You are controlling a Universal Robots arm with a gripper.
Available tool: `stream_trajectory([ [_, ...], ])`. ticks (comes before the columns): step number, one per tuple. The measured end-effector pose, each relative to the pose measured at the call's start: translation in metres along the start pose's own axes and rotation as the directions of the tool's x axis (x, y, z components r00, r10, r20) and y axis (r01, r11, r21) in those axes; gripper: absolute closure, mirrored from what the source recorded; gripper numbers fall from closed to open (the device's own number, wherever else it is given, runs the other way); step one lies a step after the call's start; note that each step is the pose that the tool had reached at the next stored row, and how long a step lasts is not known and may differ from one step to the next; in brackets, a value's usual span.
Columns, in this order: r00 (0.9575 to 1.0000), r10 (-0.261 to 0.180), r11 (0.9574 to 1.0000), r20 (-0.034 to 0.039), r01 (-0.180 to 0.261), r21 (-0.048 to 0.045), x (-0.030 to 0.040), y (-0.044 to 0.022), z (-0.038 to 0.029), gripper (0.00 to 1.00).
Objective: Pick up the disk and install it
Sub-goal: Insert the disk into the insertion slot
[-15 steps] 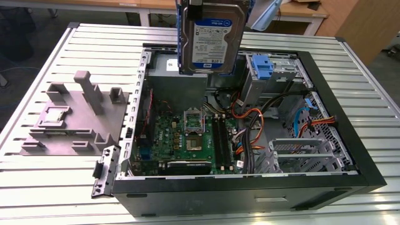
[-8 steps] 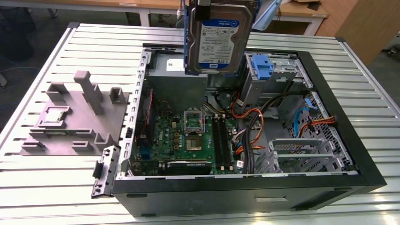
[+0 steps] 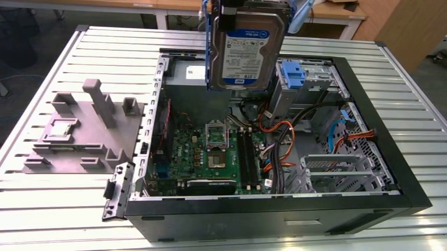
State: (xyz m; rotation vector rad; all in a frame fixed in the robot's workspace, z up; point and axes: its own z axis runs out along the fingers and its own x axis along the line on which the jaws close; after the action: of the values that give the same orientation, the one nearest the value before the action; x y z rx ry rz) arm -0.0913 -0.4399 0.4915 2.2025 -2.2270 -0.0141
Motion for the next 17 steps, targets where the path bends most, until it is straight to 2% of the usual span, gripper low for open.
stream_trajectory([
  [6,1.0,0.0,1.0,-0.0001,0.0,-0.0001,0.0117,-0.0002,0.0005,0.64],
  [9,1.0,0.0,1.0,-0.0001,0.0,0.0,0.0126,-0.001,0.0007,0.64],
  [13,1.0,0.0,1.0,-0.0003,0.0,-0.0001,0.0128,-0.0058,0.0007,0.64],
  [17,1.0,0.0,1.0,-0.0001,0.0,0.0,0.0127,-0.0068,0.0007,0.64],
])
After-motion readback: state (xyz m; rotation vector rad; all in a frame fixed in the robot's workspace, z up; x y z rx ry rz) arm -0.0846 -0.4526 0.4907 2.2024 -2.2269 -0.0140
